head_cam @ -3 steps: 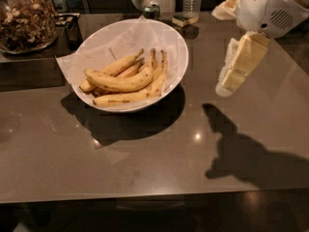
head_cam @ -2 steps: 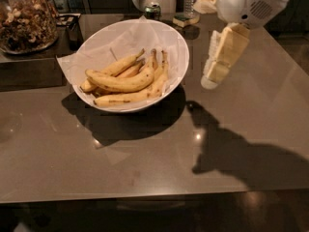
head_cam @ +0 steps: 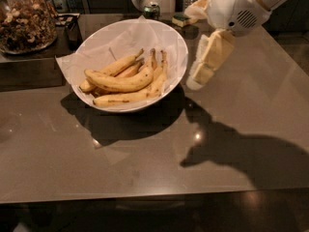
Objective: Pick banana from white bowl
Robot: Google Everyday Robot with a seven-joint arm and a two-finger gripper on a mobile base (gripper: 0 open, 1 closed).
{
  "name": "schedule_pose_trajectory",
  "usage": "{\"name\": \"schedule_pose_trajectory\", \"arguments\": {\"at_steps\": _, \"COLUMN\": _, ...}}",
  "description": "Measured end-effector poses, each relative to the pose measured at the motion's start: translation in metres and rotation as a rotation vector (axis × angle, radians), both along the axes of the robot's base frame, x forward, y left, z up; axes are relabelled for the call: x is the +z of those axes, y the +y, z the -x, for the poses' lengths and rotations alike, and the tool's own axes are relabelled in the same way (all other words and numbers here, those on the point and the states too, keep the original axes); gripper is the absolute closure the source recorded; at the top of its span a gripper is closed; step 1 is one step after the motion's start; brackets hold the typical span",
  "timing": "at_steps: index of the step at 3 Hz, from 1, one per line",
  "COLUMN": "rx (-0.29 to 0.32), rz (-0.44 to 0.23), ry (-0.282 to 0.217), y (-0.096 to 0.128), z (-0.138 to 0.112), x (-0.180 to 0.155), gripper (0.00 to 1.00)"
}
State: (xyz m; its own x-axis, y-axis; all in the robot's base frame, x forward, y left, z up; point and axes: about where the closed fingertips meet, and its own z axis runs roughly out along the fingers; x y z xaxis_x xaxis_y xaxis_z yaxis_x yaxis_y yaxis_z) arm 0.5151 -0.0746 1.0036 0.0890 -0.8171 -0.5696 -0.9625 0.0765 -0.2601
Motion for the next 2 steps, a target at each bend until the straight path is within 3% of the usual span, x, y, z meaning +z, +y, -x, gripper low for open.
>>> {"name": "schedule_pose_trajectory", "arguments": {"at_steps": 1, "rx": 0.052, "rz": -0.148, "ry": 0.032, "y": 0.044, "z": -0.019, "x": -0.010, "gripper": 0.00}}
{"name": "schedule_pose_trajectory", "arguments": {"at_steps": 2, "rx": 0.114, "rz": -0.222, "ry": 0.079, "y": 0.078, "z": -0.029, "x": -0.020, "gripper": 0.00}}
